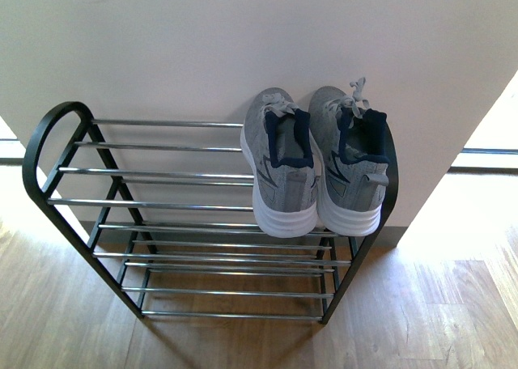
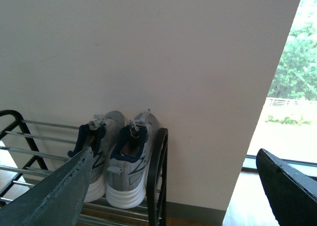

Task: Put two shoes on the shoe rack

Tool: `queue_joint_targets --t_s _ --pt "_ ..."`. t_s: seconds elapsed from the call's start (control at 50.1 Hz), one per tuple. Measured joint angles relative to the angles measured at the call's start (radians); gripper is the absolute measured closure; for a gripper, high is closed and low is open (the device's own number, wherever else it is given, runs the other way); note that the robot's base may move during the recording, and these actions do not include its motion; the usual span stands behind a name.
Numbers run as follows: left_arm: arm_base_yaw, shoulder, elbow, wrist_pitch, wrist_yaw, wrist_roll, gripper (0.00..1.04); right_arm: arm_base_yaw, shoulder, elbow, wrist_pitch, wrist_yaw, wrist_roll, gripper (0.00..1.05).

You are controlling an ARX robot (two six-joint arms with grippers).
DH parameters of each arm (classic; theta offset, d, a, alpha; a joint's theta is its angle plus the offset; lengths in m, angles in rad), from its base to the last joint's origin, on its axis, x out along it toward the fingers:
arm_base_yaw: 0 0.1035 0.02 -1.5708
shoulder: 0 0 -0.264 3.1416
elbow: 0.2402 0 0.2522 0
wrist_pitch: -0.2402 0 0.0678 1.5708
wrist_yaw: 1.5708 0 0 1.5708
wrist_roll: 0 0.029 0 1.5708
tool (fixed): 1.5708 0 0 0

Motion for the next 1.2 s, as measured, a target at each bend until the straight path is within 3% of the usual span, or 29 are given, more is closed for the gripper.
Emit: queue_joint_targets --t_s 0.12,0.32,0.539,1.199 --pt "0.0 0.0 0.0 0.0 0.0 0.0 0.8 0.0 0.0 0.0 0.0 0.0 0.0 0.09" --pt "0.0 0.0 0.0 0.0 0.0 0.0 0.54 0.0 0.0 0.0 0.0 0.0 0.0 0.09" --pt "0.0 0.0 0.0 0.0 0.0 0.0 0.09 0.0 0.0 0.0 0.0 0.0 0.0 0.09" --pt "0.0 0.0 0.0 0.0 0.0 0.003 0.09 0.002 0.0 0.0 -0.001 0.001 0.003 0.09"
